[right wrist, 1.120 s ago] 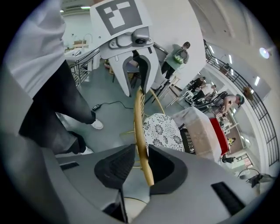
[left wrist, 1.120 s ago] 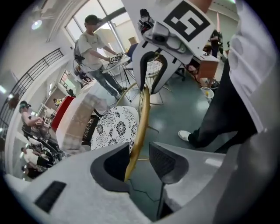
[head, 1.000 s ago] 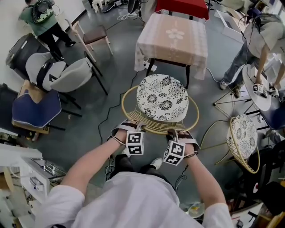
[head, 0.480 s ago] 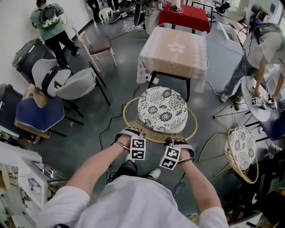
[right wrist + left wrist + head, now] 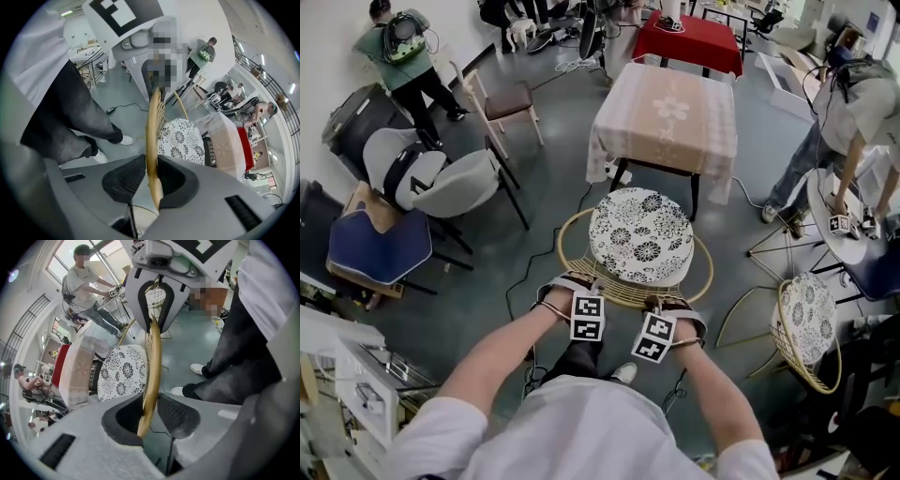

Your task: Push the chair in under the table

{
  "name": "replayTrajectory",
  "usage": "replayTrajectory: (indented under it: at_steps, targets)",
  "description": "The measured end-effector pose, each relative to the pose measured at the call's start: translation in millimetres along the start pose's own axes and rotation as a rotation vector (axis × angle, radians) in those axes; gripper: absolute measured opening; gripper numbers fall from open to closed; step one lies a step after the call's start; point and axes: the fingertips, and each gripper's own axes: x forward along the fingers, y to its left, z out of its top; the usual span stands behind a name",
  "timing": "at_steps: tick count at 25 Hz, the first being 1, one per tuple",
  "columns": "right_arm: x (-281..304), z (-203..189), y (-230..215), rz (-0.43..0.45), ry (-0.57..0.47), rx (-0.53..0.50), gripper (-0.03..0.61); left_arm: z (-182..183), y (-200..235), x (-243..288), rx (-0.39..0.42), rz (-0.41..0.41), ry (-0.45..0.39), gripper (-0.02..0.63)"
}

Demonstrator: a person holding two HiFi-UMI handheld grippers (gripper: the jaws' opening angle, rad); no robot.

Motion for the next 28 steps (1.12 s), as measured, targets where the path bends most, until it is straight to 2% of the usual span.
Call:
replayTrajectory:
  at_steps: [6,12,28]
  targets:
    - [12,9,-23,-0.005,0.013,0.025,0.069,-13,25,8,0.039,-0.005,-0.030,0.100]
    - [25,13,-52,-0.004,0.038,0.048,0.067,-23,59,18,0.024,-0.006,-0.046,0.104]
    - [53,11,-128,-0.011,0.083,0.163,0.071,-34,140,43,0.066,-0.009,-0.085,0.104]
